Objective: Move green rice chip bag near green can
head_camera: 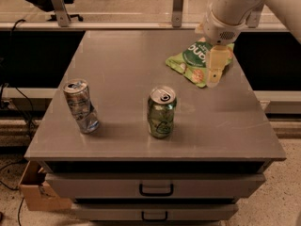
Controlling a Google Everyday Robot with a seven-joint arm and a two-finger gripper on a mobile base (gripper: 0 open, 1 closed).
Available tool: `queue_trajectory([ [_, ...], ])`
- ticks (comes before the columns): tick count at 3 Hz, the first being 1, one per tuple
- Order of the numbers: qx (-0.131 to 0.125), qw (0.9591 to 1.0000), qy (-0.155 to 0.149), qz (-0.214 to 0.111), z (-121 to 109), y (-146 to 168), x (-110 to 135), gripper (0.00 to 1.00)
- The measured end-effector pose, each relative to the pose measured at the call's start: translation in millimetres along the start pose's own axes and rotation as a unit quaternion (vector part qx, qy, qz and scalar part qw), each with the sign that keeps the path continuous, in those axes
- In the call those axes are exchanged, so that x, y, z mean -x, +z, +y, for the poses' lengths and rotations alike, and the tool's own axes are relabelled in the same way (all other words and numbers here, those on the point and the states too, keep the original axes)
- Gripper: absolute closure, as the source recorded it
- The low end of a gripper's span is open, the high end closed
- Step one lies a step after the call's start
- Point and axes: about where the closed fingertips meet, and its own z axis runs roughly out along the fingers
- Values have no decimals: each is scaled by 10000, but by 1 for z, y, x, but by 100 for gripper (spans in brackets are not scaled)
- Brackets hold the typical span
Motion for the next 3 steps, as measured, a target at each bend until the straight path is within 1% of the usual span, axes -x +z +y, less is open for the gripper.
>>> queue_trajectory([
  [1, -28, 9997, -190, 117, -19, 16, -2, 0],
  [2, 12, 9986, -487, 192, -33, 29, 1, 0],
  [3, 107, 9966, -773, 264, -42, 41, 2, 0],
])
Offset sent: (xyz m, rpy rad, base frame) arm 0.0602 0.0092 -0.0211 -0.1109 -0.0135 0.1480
